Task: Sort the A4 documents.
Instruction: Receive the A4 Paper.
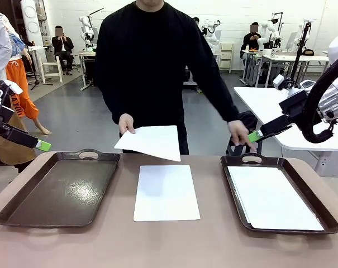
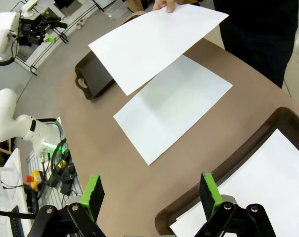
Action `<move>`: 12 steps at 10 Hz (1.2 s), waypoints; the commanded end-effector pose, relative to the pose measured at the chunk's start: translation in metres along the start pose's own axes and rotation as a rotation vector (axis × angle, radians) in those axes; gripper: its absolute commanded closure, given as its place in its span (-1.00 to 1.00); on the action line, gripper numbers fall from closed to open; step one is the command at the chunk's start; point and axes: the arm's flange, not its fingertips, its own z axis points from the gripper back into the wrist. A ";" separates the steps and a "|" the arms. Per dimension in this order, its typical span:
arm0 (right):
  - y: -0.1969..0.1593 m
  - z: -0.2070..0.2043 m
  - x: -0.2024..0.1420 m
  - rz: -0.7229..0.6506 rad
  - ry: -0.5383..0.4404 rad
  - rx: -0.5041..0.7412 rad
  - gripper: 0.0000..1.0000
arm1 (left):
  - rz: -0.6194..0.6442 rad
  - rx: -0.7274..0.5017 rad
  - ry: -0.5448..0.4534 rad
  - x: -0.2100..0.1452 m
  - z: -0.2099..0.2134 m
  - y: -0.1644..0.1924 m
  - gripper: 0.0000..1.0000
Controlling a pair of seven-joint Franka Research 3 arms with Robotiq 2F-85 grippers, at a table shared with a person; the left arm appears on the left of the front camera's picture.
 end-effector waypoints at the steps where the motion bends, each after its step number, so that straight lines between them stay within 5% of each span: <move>1: 0.000 -0.001 0.001 -0.013 -0.004 0.003 -1.00 | -0.012 -0.015 -0.013 -0.002 -0.002 0.003 -1.00; 12: -0.011 -0.001 0.004 -0.041 -0.026 0.030 -1.00 | -0.012 -0.015 -0.013 -0.002 -0.002 0.003 -1.00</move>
